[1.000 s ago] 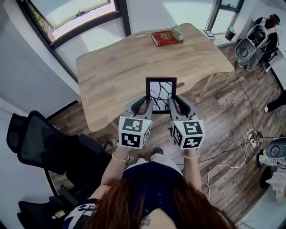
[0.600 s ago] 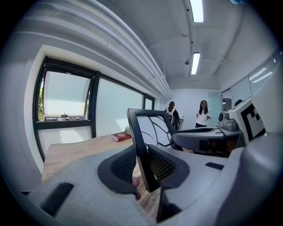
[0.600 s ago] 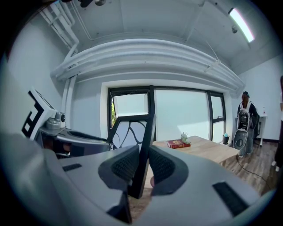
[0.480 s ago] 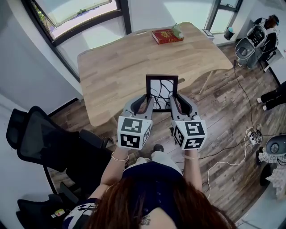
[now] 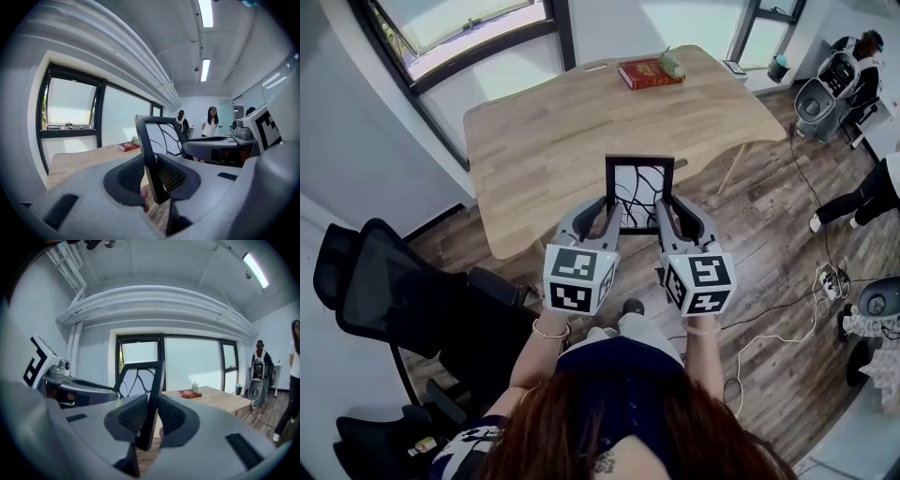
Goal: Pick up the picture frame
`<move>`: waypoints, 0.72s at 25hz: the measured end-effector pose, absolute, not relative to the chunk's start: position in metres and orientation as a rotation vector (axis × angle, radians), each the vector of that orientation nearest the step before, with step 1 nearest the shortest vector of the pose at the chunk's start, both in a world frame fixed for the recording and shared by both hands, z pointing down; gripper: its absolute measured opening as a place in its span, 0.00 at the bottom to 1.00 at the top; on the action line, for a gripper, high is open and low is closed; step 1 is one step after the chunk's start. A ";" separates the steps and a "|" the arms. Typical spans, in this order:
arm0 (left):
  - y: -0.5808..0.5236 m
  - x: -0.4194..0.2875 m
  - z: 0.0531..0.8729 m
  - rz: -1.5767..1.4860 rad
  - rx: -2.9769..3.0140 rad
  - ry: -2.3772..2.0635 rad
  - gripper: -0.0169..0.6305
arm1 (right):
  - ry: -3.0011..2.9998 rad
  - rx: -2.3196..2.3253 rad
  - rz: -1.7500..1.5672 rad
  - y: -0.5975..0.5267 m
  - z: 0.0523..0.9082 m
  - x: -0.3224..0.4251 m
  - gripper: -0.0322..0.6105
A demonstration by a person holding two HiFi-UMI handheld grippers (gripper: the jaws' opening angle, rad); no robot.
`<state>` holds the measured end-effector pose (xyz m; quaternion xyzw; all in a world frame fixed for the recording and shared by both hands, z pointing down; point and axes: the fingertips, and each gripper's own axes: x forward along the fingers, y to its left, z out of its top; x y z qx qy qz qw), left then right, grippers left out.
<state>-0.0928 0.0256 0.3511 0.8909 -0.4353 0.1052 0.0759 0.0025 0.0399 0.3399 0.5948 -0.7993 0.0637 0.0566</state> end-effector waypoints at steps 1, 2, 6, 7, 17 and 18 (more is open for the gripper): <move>0.027 -0.094 0.351 0.315 2.671 -1.305 0.18 | -2.424 1.804 0.191 0.042 0.340 0.001 0.16; 0.029 -0.095 0.351 0.314 2.672 -1.306 0.18 | -2.424 1.803 0.189 0.043 0.340 0.000 0.16; 0.031 -0.097 0.351 0.309 2.672 -1.304 0.18 | -2.425 1.805 0.188 0.046 0.339 -0.002 0.16; 0.032 -0.097 0.351 0.309 2.672 -1.304 0.18 | -2.426 1.805 0.191 0.047 0.340 -0.002 0.16; 0.034 -0.097 0.350 0.304 2.665 -1.299 0.18 | -2.429 1.801 0.195 0.050 0.338 -0.002 0.16; 0.034 -0.096 0.349 0.303 2.665 -1.299 0.18 | -2.430 1.800 0.195 0.050 0.338 -0.001 0.16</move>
